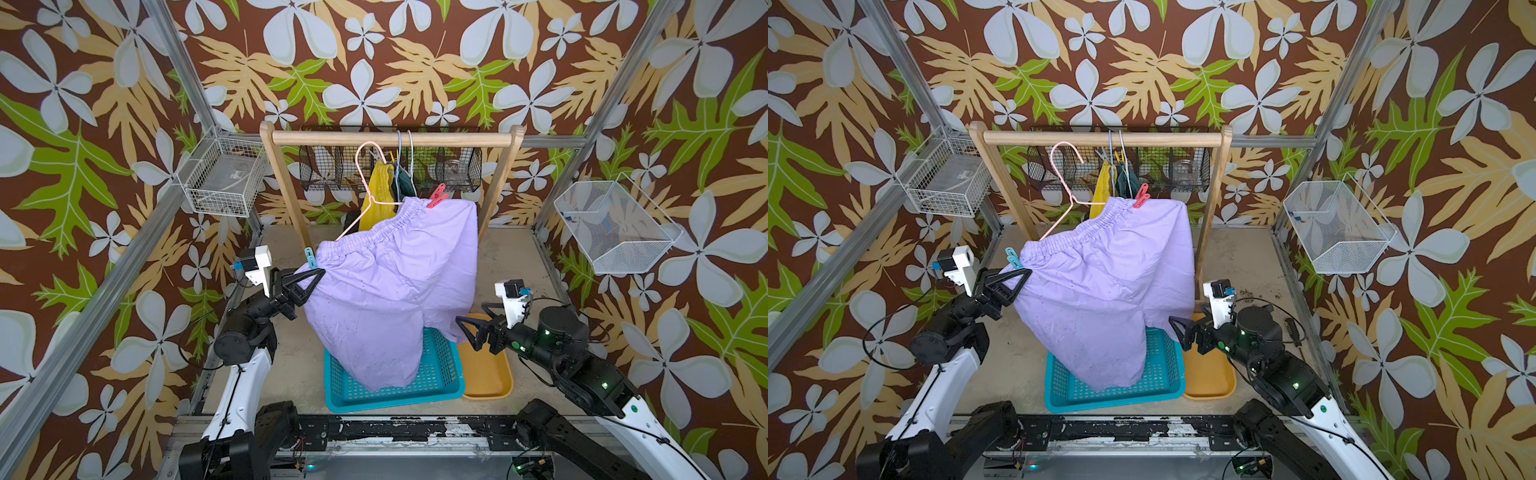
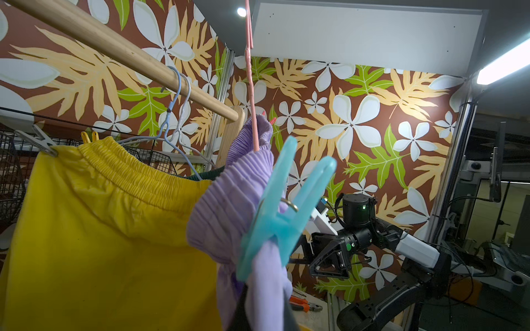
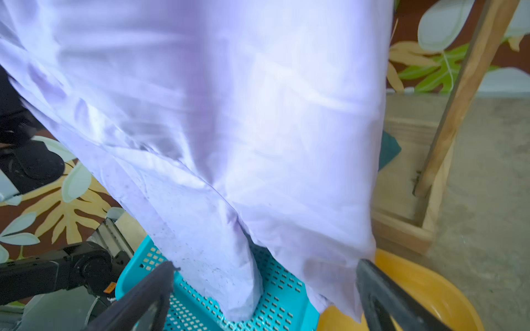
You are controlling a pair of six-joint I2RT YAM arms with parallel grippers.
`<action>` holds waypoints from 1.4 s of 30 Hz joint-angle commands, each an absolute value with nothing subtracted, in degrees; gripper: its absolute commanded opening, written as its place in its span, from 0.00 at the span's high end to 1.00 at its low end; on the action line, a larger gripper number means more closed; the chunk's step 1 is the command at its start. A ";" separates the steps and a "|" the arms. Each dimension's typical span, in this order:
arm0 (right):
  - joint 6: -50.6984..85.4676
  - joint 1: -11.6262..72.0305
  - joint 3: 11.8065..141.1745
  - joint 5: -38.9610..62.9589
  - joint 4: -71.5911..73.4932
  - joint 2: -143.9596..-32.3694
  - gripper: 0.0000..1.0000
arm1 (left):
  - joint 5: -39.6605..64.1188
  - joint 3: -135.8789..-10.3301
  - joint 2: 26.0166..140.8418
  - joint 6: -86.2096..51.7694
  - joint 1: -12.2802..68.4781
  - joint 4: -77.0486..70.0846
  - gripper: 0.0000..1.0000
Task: Remove the clothespins securing shorts to the hanger
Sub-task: Adjust the shorts in the basket.
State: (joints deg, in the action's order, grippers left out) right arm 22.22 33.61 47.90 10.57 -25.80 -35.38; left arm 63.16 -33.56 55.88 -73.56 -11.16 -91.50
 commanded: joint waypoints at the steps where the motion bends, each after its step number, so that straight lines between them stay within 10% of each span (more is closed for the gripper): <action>1: 20.40 33.23 48.18 11.81 -20.59 -37.79 0.00 | 61.92 -34.35 55.09 -74.68 -11.34 -107.23 1.00; 16: 20.22 33.31 47.90 28.63 3.98 -52.25 0.03 | 59.66 -44.87 54.23 -81.12 -11.34 -107.23 1.00; 31: 28.81 54.75 43.22 25.47 21.57 -61.03 0.05 | 60.62 -30.81 47.87 -79.07 -8.52 -107.18 1.00; 42: 30.29 48.54 31.67 20.54 5.24 -44.63 0.02 | 59.24 -18.61 43.72 -76.61 -6.69 -107.11 1.00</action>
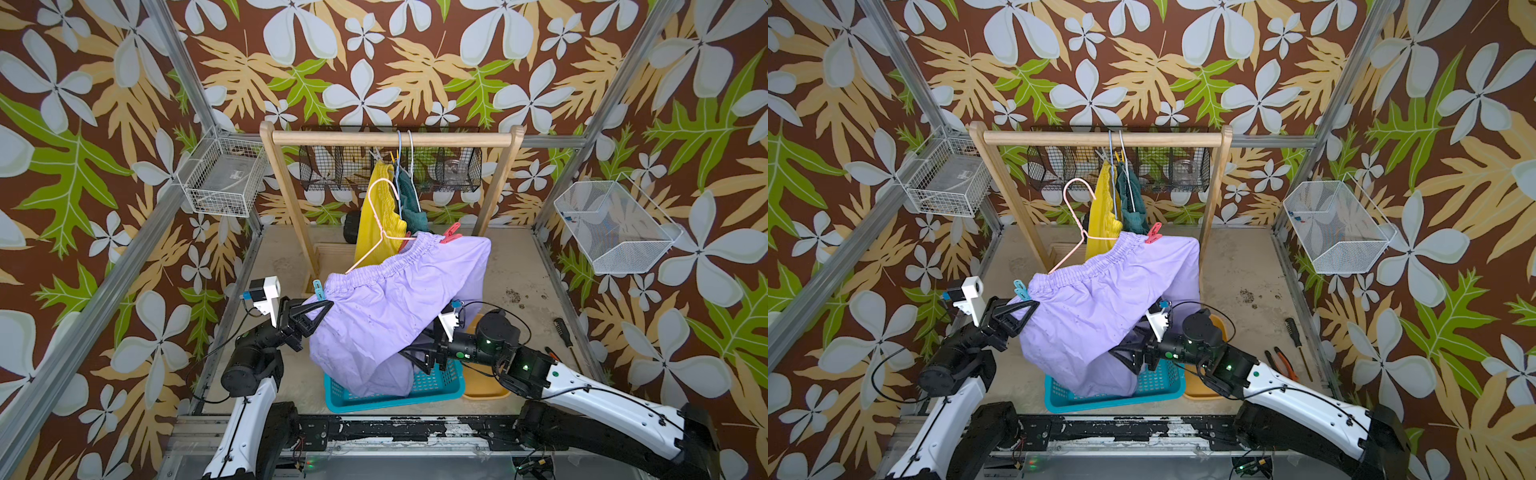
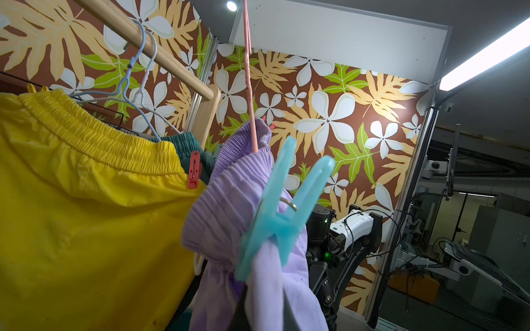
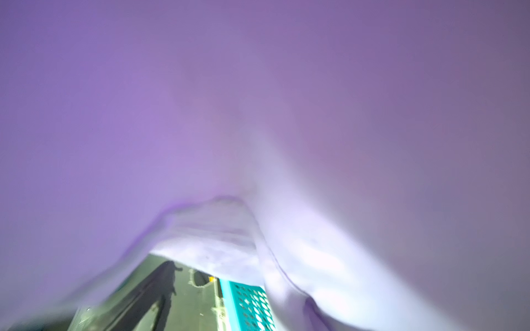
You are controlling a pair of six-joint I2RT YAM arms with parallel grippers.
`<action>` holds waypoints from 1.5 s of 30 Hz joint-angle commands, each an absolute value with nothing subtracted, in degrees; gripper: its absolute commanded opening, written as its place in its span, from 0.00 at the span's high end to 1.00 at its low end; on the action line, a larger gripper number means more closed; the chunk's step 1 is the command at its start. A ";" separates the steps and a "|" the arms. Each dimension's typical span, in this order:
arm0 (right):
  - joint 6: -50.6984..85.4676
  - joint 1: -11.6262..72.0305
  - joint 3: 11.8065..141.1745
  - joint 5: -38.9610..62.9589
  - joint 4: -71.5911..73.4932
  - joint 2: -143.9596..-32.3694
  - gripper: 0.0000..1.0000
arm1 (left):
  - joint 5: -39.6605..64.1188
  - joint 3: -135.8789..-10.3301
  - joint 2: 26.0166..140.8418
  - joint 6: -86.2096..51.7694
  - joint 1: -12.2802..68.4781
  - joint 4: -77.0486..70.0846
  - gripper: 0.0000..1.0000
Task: Remove the clothespins securing shorts to the hanger
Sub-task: Adjust the shorts in the basket.
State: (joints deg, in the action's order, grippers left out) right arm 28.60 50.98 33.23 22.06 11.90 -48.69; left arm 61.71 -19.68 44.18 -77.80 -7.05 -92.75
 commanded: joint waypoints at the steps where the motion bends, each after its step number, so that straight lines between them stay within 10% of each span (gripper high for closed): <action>1: 30.78 46.43 31.07 20.88 1.54 -41.49 0.01 | 59.17 -17.72 43.58 -76.18 -6.60 -107.20 1.00; 17: 26.29 34.08 36.81 -2.41 -21.13 -28.55 0.00 | 55.87 -15.91 44.07 -75.17 -6.16 -107.24 1.00; 26: 34.57 2.39 31.21 45.63 10.59 -39.20 0.02 | 57.47 -19.04 44.14 -76.88 -4.67 -107.23 1.00; 34: 45.70 8.61 26.25 57.08 30.14 -38.63 0.05 | 58.16 -20.39 43.69 -77.98 -4.14 -107.13 1.00; 45: 44.43 46.25 24.76 34.10 31.62 -42.44 0.07 | 57.85 -19.44 43.33 -76.74 -4.05 -107.23 1.00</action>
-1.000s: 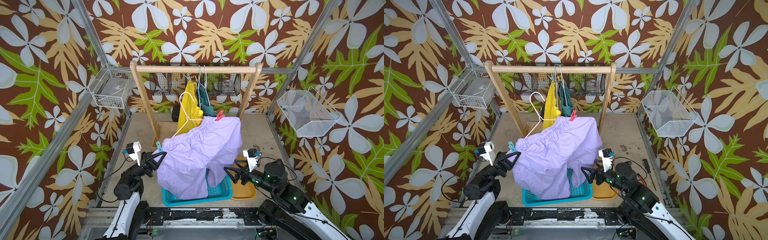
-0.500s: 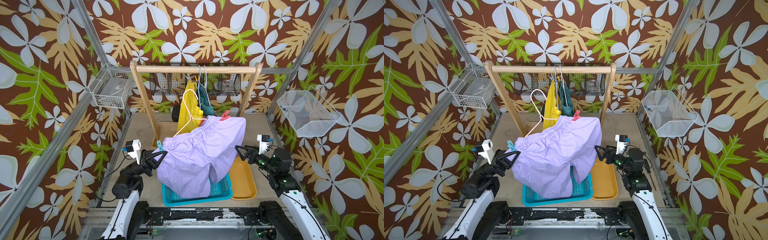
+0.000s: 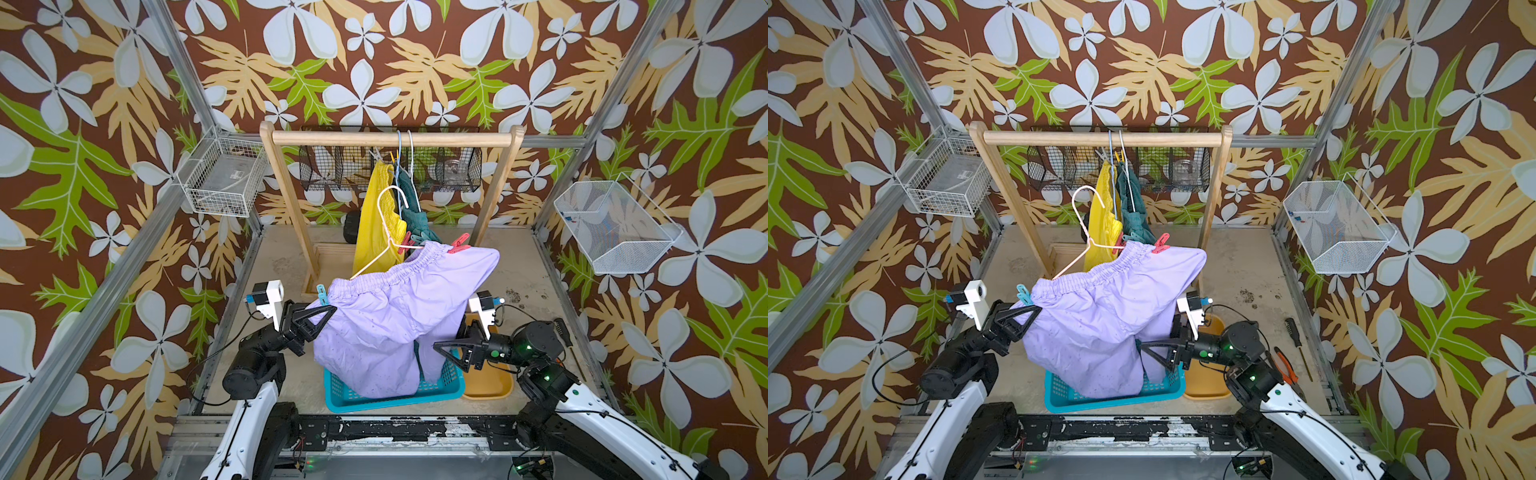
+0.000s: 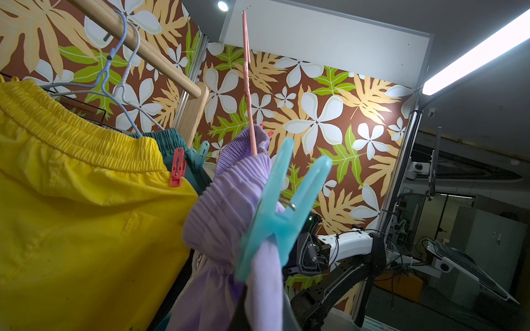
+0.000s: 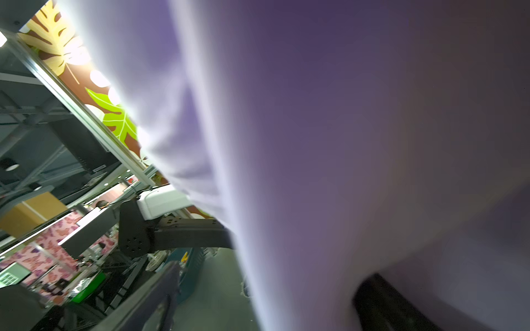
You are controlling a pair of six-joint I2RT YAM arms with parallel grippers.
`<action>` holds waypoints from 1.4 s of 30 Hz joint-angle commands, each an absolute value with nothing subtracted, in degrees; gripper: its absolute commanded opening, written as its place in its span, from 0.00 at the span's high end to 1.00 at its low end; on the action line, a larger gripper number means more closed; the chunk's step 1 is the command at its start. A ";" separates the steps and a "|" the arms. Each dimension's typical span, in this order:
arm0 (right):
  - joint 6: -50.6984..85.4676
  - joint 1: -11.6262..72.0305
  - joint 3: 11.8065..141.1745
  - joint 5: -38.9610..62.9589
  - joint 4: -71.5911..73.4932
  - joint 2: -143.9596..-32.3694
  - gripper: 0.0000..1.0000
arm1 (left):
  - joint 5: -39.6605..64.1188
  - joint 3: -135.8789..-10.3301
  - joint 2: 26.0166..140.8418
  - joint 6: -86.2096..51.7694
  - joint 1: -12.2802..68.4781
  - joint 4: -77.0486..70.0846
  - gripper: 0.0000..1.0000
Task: Remove the clothespins securing shorts to the hanger
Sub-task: Adjust the shorts in the basket.
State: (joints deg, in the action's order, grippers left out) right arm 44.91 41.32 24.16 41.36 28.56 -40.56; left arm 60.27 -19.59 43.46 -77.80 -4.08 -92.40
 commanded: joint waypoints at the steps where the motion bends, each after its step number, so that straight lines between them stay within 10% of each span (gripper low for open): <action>1: 43.97 48.57 25.20 31.62 32.34 -43.84 0.07 | 57.84 -19.27 43.33 -76.64 -4.04 -107.17 1.00; 9: 41.63 47.30 24.71 26.24 26.84 -49.26 0.05 | 59.58 -18.10 42.35 -76.83 -4.04 -107.24 1.00; 17: 39.76 24.78 18.74 37.36 6.09 -31.89 0.04 | 59.77 -15.34 42.29 -75.90 -4.04 -106.42 1.00; 27: 40.78 22.46 18.61 44.05 -7.14 -21.21 0.04 | 57.01 -13.52 42.87 -74.00 -4.22 -102.26 1.00; 42: 17.98 22.50 56.21 25.72 -22.14 -31.04 0.06 | 61.30 -15.40 43.95 -69.00 -4.22 -94.97 1.00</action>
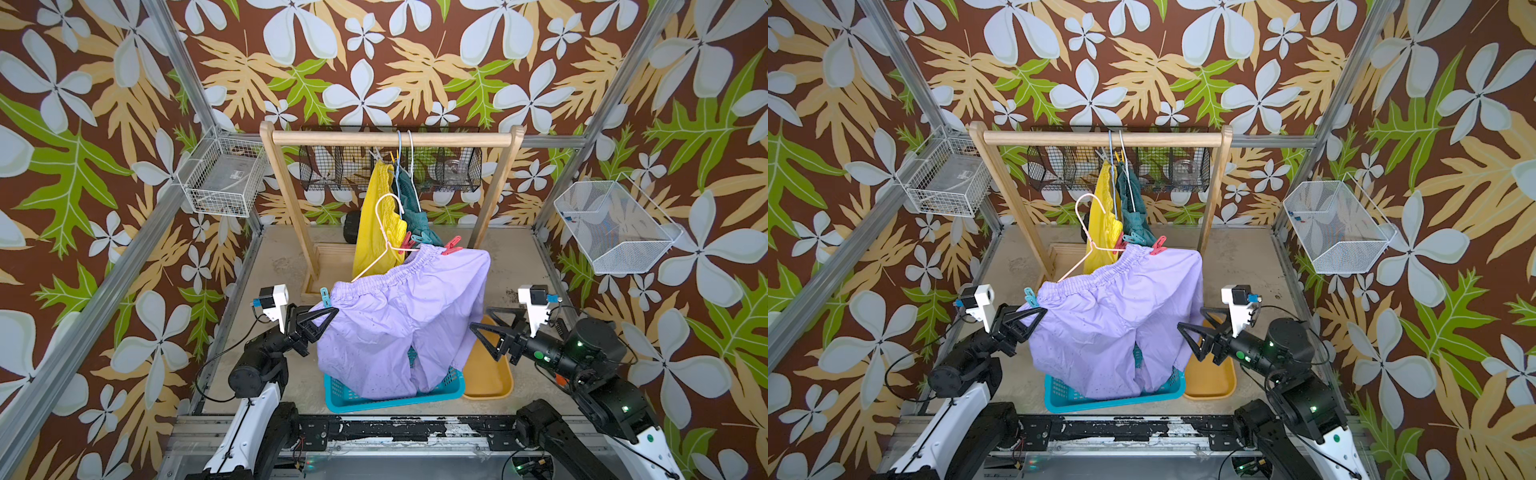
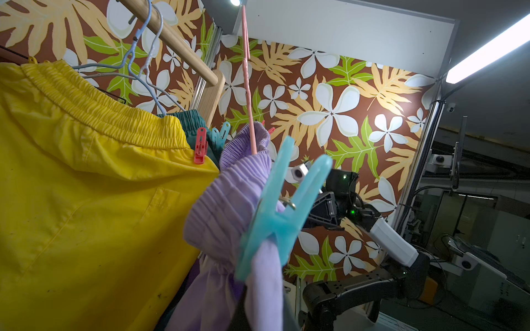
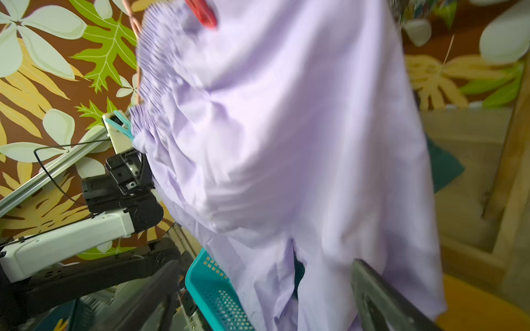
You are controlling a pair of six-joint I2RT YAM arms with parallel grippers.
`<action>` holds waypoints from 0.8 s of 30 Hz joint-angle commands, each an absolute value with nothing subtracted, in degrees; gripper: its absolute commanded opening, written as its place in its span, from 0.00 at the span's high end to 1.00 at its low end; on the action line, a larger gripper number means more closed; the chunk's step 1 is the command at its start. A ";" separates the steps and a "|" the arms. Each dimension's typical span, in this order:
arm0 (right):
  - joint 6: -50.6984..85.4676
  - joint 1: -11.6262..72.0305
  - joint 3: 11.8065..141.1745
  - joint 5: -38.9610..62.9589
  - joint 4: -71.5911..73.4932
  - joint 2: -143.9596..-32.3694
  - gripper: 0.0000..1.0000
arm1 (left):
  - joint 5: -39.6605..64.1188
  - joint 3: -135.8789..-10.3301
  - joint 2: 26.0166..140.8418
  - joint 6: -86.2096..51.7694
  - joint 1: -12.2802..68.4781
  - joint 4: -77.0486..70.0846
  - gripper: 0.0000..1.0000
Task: Remove the clothespins securing shorts to the hanger
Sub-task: Adjust the shorts in the basket, then remove the clothespin from the hanger.
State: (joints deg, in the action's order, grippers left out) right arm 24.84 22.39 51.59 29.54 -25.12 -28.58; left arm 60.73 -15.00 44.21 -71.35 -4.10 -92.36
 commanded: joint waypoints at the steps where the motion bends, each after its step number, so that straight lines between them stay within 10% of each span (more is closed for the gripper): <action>1: 15.81 22.45 59.34 25.43 -22.02 -33.51 0.06 | 61.43 -15.23 43.91 -68.13 -4.21 -94.08 1.00; 15: -4.68 16.62 72.66 40.19 -12.79 -50.38 0.02 | 62.09 -14.97 41.78 -64.87 -4.13 -89.10 1.00; 24: 26.00 -3.23 58.14 77.50 34.41 -52.27 0.13 | 62.14 -14.77 41.50 -65.04 -3.26 -89.03 1.00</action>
